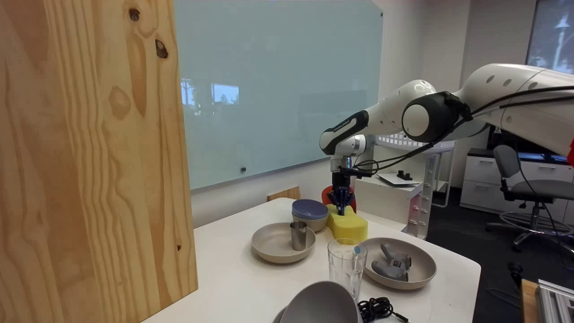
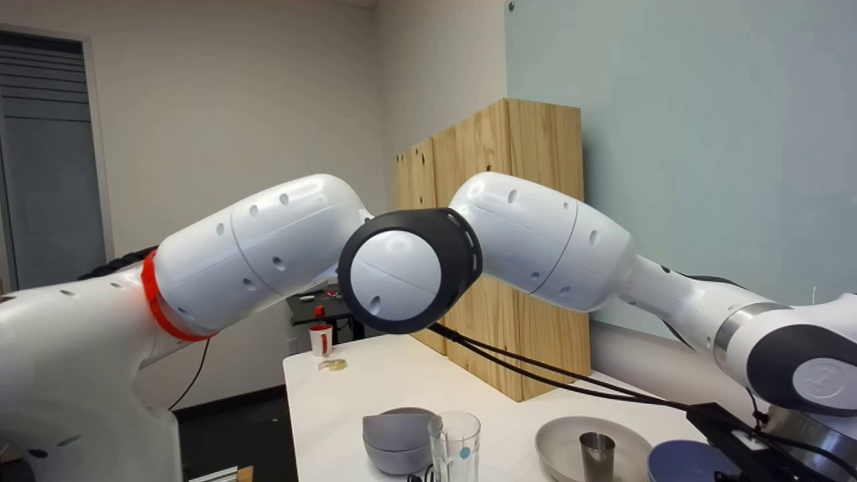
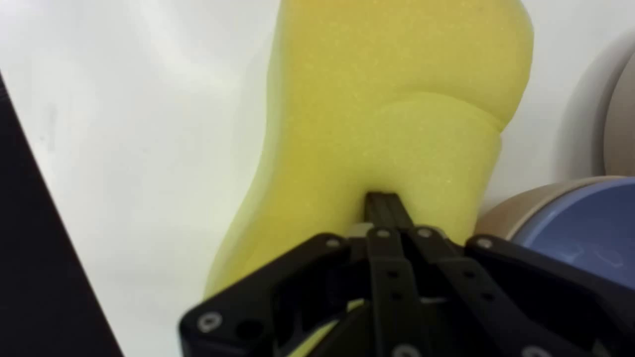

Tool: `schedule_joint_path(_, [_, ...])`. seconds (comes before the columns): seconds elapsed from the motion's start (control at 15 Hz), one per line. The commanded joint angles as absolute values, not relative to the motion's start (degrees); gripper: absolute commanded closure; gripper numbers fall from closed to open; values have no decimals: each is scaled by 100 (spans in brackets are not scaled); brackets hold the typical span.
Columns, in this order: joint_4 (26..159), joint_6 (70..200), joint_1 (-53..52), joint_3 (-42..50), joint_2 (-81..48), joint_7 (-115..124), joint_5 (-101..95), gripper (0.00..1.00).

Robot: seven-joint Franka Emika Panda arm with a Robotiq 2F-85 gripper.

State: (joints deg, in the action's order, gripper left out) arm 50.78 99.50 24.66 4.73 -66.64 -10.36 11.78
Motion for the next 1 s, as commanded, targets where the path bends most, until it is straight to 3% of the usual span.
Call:
schedule_joint_path(0.0, [5767,10403,2346,416,-6476,-836,1330,100])
schedule_joint_path(0.53, [7557,11325,2553,599,-5435,-740,1378,100])
schedule_joint_path(0.93, [7837,11437,2823,712,-5227,-778,1333,100])
